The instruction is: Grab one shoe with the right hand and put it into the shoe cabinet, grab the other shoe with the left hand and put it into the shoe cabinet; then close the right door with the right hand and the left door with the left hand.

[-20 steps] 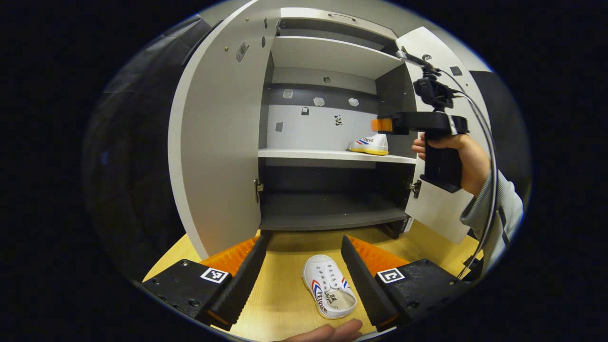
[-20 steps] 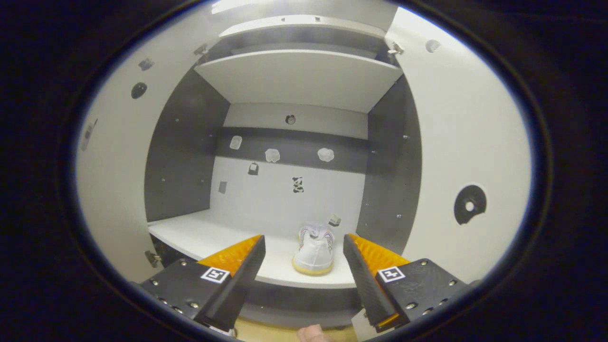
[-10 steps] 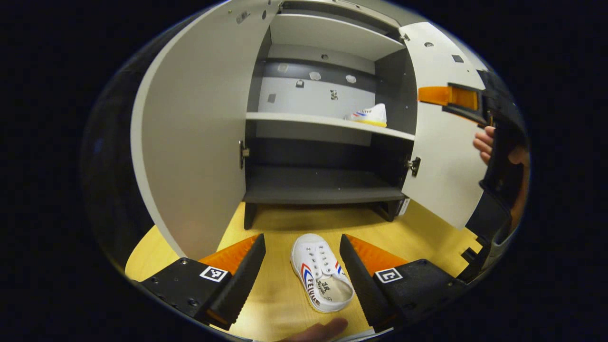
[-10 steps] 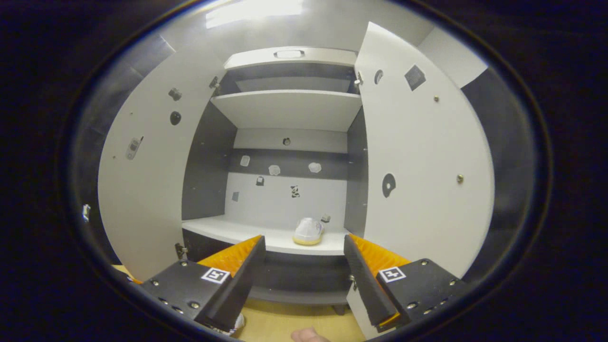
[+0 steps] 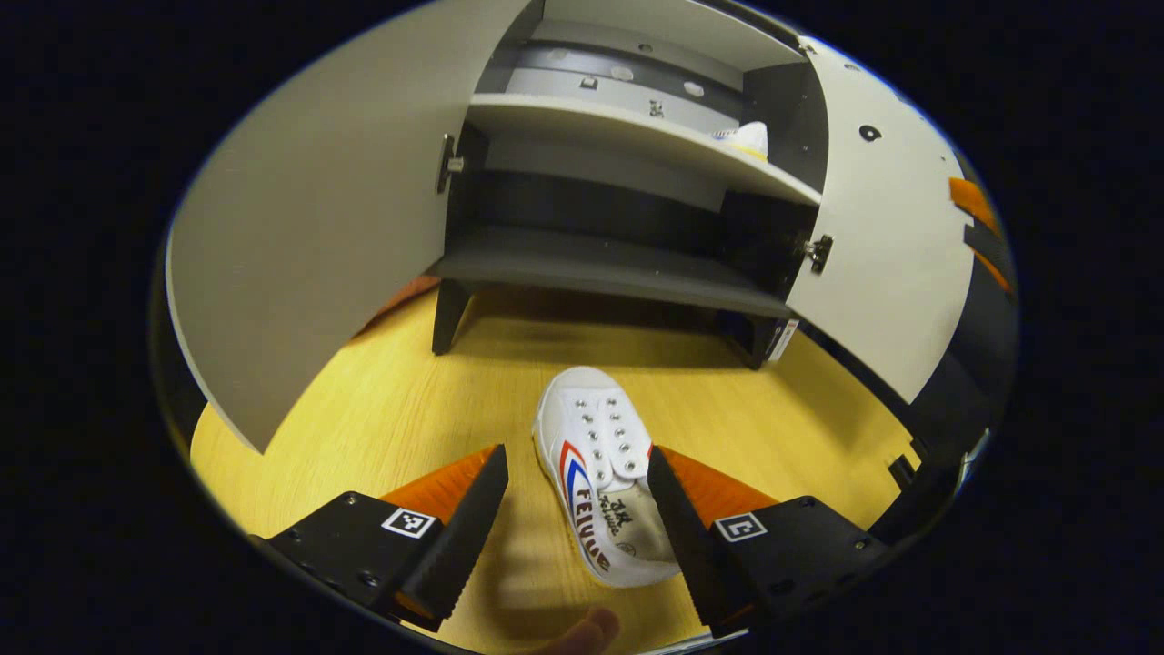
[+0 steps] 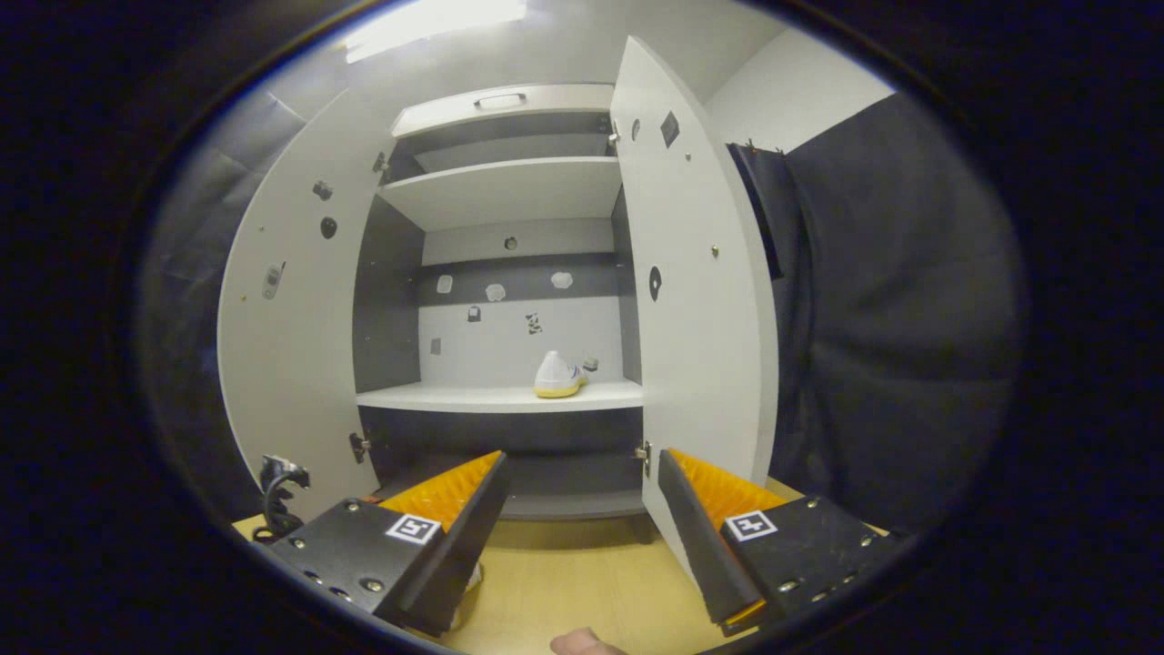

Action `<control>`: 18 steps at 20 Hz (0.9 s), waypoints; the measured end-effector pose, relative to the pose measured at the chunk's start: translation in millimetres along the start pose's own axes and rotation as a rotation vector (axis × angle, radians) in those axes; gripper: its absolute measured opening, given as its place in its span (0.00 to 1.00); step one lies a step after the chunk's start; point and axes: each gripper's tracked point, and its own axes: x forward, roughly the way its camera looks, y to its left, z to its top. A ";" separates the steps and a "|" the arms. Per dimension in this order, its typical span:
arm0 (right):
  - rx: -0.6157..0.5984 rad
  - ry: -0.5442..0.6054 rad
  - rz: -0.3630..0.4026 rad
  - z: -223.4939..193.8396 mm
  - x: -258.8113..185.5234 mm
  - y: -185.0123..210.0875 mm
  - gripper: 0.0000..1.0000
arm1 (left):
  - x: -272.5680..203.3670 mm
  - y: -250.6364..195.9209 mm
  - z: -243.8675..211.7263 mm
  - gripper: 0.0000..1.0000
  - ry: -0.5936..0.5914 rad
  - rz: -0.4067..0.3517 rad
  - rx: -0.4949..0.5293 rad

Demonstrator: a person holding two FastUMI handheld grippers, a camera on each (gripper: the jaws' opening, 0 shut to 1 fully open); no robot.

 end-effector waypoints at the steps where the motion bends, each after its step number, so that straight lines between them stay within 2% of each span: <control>1: -0.009 -0.004 0.006 0.3 -5.1 1.9 0.98 | 6.1 0.1 -8.9 0.95 0.024 -0.003 0.010; 4: -0.040 -0.018 0.015 3.1 -13.5 5.6 0.98 | 20.1 5.5 -29.1 0.88 0.098 0.019 0.021; 8: -0.030 -0.030 0.043 6.3 -22.5 12.3 0.98 | 31.1 1.7 -32.0 0.73 0.107 -0.023 -0.019; 9: -0.035 -0.032 0.047 6.1 -23.5 13.0 0.98 | 35.0 -3.9 -30.5 0.67 0.097 -0.039 -0.011; 12: -0.035 -0.034 0.051 4.8 -25.8 12.8 0.98 | 38.4 5.6 -31.4 0.45 0.109 -0.004 -0.003; 13: -0.031 -0.033 0.051 4.1 -26.9 12.5 0.98 | 40.2 7.1 -28.3 0.35 0.101 0.001 -0.006; 14: -0.026 -0.032 0.050 4.3 -28.0 11.7 0.98 | 40.6 8.5 -27.7 0.32 0.102 0.005 -0.006; 15: -0.023 -0.032 0.047 3.9 -29.9 9.7 0.98 | 40.2 9.7 -29.1 0.22 0.107 0.010 0.003; 16: -0.020 -0.034 0.044 4.8 -31.4 8.1 0.98 | 39.8 12.7 -27.7 0.17 0.104 0.022 0.012; 17: -0.019 -0.036 0.042 5.2 -33.2 7.0 0.98 | 37.0 11.5 -23.5 0.06 0.102 0.030 0.014; 18: -0.019 -0.036 0.040 5.0 -35.3 5.7 0.98 | 32.9 12.9 -22.5 0.01 0.098 0.050 0.008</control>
